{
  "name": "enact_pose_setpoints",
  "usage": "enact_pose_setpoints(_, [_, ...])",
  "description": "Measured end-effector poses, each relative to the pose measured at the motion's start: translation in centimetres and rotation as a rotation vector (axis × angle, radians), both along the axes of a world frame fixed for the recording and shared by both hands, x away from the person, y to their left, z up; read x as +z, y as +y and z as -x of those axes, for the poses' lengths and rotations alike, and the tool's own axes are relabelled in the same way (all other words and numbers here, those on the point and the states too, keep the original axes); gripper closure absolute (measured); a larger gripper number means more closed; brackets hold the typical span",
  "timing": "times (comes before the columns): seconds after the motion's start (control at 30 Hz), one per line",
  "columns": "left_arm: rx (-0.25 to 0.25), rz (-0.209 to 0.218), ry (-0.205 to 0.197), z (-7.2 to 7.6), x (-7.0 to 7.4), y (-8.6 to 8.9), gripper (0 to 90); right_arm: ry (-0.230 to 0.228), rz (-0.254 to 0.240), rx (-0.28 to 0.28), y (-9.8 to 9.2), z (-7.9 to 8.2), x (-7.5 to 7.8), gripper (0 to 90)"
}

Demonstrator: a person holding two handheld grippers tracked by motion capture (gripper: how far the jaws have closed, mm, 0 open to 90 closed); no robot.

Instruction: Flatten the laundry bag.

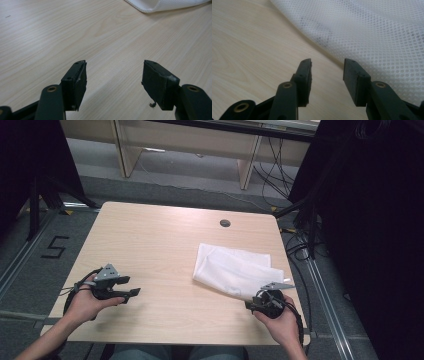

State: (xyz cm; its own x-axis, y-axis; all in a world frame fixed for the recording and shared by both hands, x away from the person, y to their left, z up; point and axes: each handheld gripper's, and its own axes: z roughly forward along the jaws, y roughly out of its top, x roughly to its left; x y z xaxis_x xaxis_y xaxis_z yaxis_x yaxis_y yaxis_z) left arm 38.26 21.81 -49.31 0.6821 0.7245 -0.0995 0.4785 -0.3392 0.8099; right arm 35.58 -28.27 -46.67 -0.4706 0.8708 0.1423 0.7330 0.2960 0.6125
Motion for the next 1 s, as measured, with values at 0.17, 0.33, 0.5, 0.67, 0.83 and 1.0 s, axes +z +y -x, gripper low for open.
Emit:
enact_pose_setpoints(0.17, [-0.031, -0.019, 0.001, -0.4, -0.3, -0.7, 36.3, -0.042, 0.003, 0.016, 0.1, -0.3, 0.0, 60.6])
enact_pose_setpoints(0.33, [-0.024, 0.001, 0.004, -0.4, -0.3, -1.0, 36.4, -0.028, 0.006, 0.0, 0.3, -1.0, 0.0, 68.6])
enact_pose_setpoints(0.5, [-0.051, 0.006, 0.011, -0.1, -0.5, -1.2, 36.3, -0.007, 0.006, -0.022, 1.1, -2.2, 0.1, 77.2])
enact_pose_setpoints(0.67, [-0.054, 0.014, 0.013, 0.2, -0.3, -0.8, 36.3, 0.006, 0.078, -0.044, 2.0, -5.2, 0.7, 90.0])
enact_pose_setpoints(0.83, [-0.055, 0.023, 0.017, 0.2, -0.3, -1.0, 36.3, 0.007, 0.06, -0.104, 2.5, -8.1, 0.3, 90.0])
enact_pose_setpoints(1.0, [-0.066, 0.001, 0.019, 0.1, -0.4, -1.0, 36.3, 0.001, 0.124, -0.128, 3.0, -10.0, 0.3, 90.0])
